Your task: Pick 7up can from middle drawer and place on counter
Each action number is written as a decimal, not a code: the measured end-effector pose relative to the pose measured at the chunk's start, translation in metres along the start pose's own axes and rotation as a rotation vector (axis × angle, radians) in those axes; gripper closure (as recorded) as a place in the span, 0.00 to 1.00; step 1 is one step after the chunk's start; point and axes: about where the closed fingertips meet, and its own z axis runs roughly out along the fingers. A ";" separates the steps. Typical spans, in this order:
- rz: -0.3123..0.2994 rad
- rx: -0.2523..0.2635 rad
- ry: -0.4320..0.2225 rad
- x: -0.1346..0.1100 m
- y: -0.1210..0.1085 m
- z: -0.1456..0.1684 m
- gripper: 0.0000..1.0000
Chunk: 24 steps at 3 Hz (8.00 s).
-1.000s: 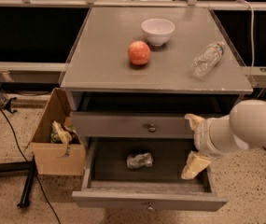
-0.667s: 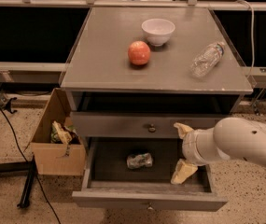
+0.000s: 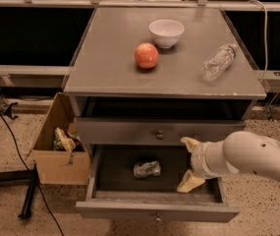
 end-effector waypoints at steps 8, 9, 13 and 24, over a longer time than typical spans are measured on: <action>-0.027 -0.009 -0.214 0.023 0.004 0.199 0.15; -0.029 -0.002 -0.252 0.022 -0.004 0.233 0.22; 0.001 -0.016 -0.226 0.040 -0.008 0.278 0.27; -0.083 0.051 -0.182 -0.025 0.007 0.076 1.00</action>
Offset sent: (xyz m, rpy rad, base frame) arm 0.0131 0.0183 -0.0883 0.0889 -0.0083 0.0454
